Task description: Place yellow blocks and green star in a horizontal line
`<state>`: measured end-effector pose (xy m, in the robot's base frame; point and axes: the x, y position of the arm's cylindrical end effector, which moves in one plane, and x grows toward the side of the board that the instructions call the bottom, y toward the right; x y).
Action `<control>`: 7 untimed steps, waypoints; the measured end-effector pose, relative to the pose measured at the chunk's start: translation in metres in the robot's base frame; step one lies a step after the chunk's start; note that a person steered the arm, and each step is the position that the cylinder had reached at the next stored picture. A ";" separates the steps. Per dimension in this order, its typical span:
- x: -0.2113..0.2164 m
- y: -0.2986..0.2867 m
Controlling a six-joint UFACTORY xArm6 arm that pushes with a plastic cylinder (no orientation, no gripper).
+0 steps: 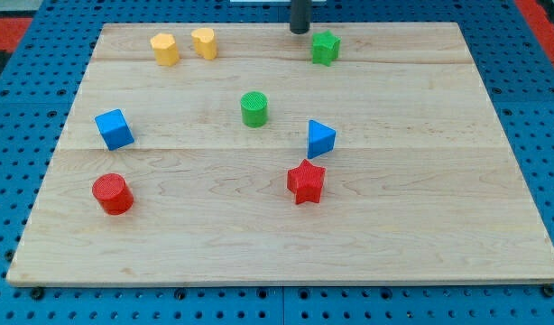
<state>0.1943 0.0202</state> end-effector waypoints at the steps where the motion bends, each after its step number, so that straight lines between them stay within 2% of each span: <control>1: 0.000 -0.021; 4: 0.003 -0.157; 5: 0.026 -0.159; 6: 0.030 -0.156; 7: 0.032 -0.125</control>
<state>0.2267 -0.1052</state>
